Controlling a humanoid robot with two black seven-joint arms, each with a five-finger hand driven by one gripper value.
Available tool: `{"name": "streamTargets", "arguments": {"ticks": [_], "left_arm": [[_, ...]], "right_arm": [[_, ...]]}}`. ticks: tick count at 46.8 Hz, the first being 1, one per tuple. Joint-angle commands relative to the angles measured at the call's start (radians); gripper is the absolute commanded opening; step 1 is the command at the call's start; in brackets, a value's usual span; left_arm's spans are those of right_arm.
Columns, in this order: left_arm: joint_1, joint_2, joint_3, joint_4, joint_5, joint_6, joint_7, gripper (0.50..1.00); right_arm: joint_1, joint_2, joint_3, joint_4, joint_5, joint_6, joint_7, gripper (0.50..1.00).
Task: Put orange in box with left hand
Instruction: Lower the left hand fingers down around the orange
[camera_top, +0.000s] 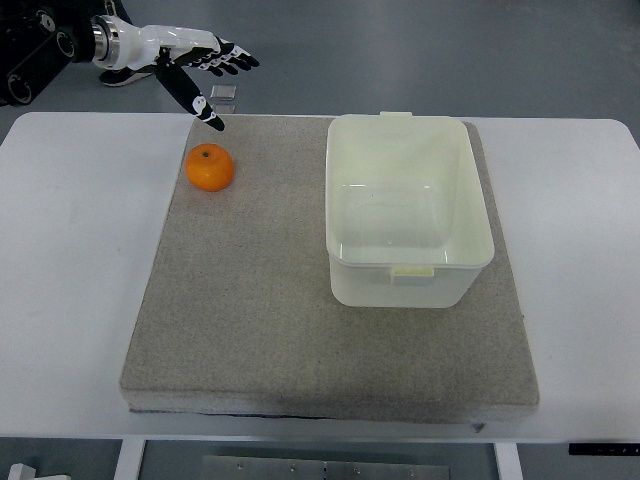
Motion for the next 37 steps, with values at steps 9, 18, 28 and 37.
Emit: {"name": "streamTargets", "arguments": {"ticks": [9,18,28,37], "left_arm": [[-0.003,0.006,0.101,-0.041,0.022,0.016,-0.036,0.992],[0.016,0.006,0.182,-0.041,0.028,0.036,-0.042,0.992],[0.031,0.003,0.329,-0.041,0.067,0.191,-0.085,0.992],[0.04,-0.005,0.329,-0.044,0.047,0.189,-0.085,0.992]], "right_arm": [[0.0,0.0,0.0,0.0,0.0,0.0,0.0,0.944],[0.0,0.0,0.0,0.0,0.0,0.0,0.0,0.944],[0.0,0.0,0.0,0.0,0.0,0.0,0.0,0.944],[0.0,0.0,0.0,0.0,0.0,0.0,0.0,0.944]]}}
